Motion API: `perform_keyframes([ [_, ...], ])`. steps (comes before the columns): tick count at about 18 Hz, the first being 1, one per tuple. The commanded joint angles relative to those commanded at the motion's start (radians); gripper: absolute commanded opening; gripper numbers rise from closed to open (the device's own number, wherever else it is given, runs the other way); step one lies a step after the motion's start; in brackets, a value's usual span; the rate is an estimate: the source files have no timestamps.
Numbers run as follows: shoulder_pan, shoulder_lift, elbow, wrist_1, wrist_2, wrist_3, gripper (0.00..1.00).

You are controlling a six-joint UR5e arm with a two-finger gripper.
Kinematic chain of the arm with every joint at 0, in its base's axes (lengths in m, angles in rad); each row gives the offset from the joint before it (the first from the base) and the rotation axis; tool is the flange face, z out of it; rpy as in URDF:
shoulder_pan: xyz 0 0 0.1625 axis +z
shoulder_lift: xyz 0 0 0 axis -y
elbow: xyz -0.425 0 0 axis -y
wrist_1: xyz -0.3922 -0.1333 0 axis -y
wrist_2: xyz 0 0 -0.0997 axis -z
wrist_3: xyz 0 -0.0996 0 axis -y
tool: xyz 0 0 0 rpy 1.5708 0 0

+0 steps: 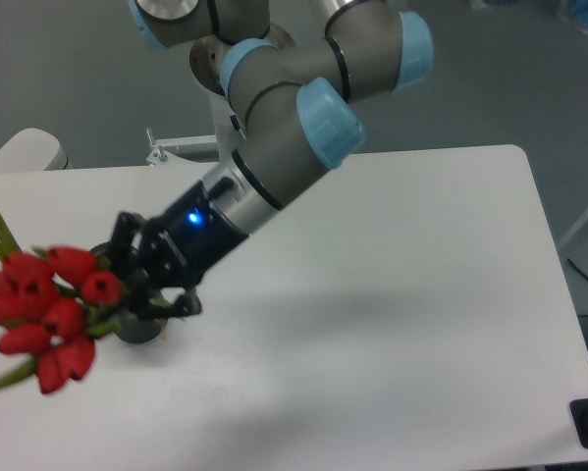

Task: Insert the flowers into the vase
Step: 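Swing the tulip stems over the vase opening, then lower the tulip stems down into the black vase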

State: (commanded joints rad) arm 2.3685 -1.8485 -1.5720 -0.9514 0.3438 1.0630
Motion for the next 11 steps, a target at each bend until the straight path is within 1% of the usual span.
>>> perform_keyframes([
  [1,-0.002,0.041,-0.069,0.04,-0.043,0.002,0.0],
  [5,0.002,0.067,-0.088,0.04,-0.051,-0.008,0.0],
  [9,0.002,0.121,-0.163,0.04,-0.086,-0.006,0.0],
  [11,0.002,0.14,-0.186,0.04,-0.095,-0.006,0.0],
])
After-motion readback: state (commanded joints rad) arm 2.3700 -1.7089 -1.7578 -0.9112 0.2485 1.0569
